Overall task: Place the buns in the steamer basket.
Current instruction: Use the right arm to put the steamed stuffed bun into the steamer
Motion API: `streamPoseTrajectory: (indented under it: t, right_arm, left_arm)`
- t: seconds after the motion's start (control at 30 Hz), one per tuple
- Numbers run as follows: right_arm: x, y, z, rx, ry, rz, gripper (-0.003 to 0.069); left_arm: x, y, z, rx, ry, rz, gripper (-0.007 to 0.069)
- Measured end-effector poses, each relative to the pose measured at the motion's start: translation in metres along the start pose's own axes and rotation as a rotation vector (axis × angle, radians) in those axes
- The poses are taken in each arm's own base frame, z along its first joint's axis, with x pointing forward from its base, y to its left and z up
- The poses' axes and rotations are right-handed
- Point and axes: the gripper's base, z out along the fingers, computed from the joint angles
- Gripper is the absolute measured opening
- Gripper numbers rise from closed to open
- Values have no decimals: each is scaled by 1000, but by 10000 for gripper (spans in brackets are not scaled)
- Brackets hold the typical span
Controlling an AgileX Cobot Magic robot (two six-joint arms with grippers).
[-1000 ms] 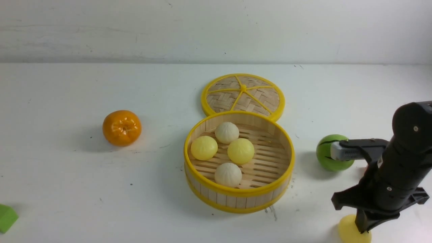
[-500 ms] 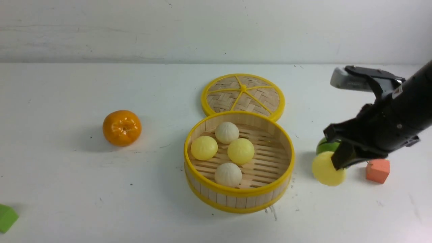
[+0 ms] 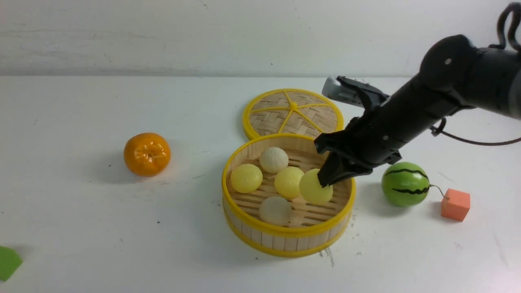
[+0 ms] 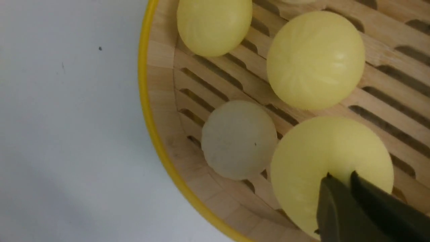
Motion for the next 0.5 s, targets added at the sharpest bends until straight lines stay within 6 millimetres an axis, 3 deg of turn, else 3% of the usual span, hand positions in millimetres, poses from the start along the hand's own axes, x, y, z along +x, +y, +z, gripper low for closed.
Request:
streamPoseTrajectory:
  t: [0.17,0.33,0.43,0.5]
  right_arm:
    - [-1,-14,22,27,31,12,29]
    - [0,-22,34,54,58,13,134]
    - [-1,-21,30,66,55,10,304]
    - [-3,-17,24,62,54,8,374]
  left_arm:
    - [0,0,0,0,0,0,47]
    - [0,0,0,0,0,0,47]
    - [0,0,0,0,0,0,52]
    - [0,0,0,0,1,0,55]
